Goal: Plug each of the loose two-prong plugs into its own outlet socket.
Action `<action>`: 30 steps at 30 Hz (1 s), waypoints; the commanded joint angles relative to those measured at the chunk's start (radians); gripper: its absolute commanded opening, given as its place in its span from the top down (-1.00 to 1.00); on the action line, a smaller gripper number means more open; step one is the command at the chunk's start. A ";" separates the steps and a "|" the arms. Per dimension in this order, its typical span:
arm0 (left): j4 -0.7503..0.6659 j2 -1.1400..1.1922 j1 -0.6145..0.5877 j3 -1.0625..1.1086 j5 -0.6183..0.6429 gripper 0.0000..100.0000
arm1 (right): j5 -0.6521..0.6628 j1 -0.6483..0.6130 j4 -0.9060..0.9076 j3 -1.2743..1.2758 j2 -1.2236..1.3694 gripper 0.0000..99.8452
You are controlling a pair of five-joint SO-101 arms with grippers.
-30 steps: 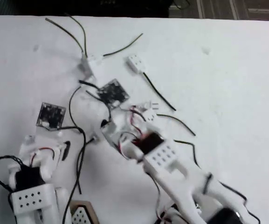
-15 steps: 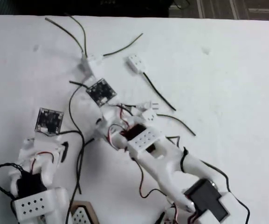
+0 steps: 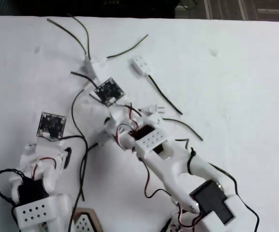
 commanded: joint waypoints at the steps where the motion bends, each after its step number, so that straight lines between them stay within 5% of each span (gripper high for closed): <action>1: -0.008 -0.012 -0.005 -0.003 0.005 0.47 | 0.011 0.004 -0.028 -0.031 -0.002 0.96; 7: -0.012 -0.012 -0.005 -0.003 0.008 0.47 | 0.009 0.002 -0.022 -0.031 -0.033 0.96; 12: -0.026 -0.013 -0.001 -0.012 0.020 0.47 | 0.009 -0.054 0.153 -0.029 -0.193 0.96; 18: -0.155 -0.013 0.005 -0.068 0.230 0.47 | 0.009 -0.102 0.355 -0.028 -0.404 0.96; 30: -0.207 -0.013 0.374 -0.184 0.384 0.47 | 0.011 -0.202 0.470 0.104 -0.719 0.96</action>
